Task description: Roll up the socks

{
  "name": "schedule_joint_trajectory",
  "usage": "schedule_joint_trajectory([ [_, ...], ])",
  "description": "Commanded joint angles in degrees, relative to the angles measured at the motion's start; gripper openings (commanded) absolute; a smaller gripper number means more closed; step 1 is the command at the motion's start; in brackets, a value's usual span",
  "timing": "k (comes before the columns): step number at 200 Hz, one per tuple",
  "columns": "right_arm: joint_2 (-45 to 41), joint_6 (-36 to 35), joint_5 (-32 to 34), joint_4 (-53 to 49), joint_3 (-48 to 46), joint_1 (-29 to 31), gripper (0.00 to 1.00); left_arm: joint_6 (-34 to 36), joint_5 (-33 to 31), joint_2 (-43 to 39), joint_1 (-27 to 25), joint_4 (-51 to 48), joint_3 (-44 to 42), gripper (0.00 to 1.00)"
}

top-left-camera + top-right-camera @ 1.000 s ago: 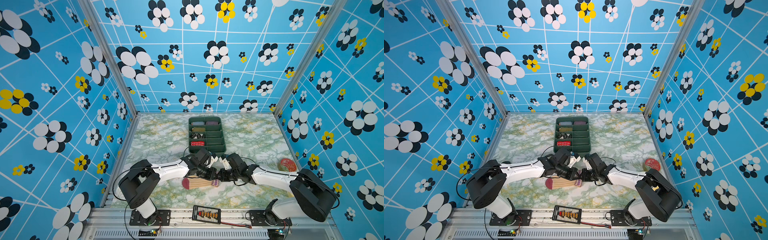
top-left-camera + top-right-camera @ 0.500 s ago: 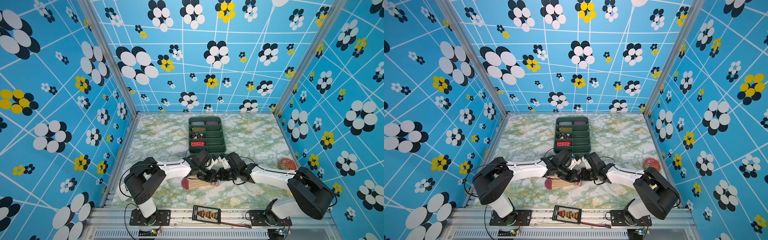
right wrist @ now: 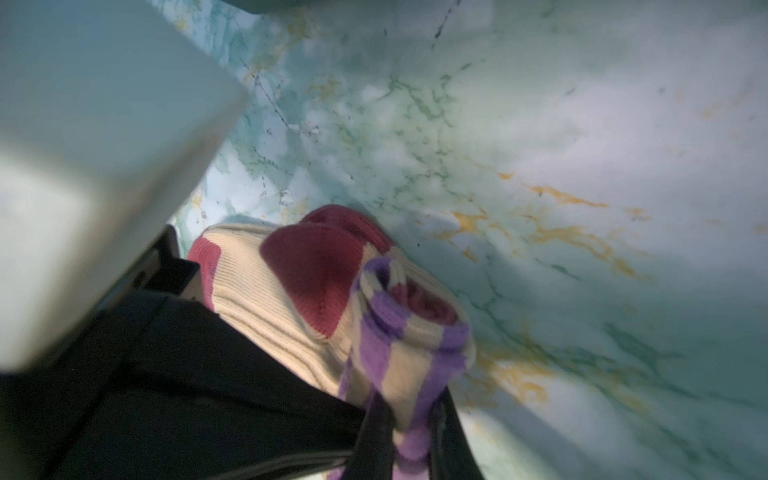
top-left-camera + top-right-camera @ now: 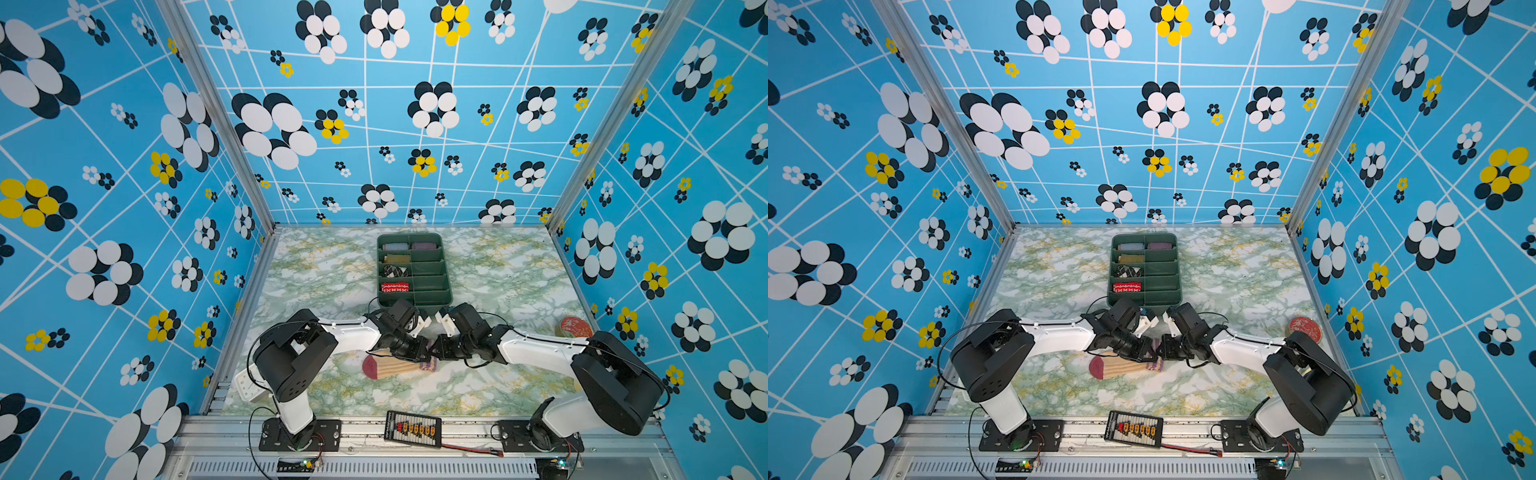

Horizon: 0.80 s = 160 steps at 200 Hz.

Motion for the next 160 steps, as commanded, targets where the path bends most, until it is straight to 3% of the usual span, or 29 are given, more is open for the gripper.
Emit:
schedule_joint_trajectory([
  [1, 1.43, -0.46, 0.48, -3.17, 0.16, 0.53, 0.13, -0.19, -1.87, 3.30, 1.45, 1.96, -3.27, 0.00],
  [88, -2.99, 0.16, 1.62, -3.55, -0.81, 0.36, 0.36, -0.88, -1.01, 5.31, 1.88, 4.47, -4.96, 0.00],
  [160, -9.03, 0.78, 8.18, -10.07, -3.38, -1.86, 0.35, -0.73, -1.73, 3.93, 2.52, 3.59, -5.42, 0.00],
])
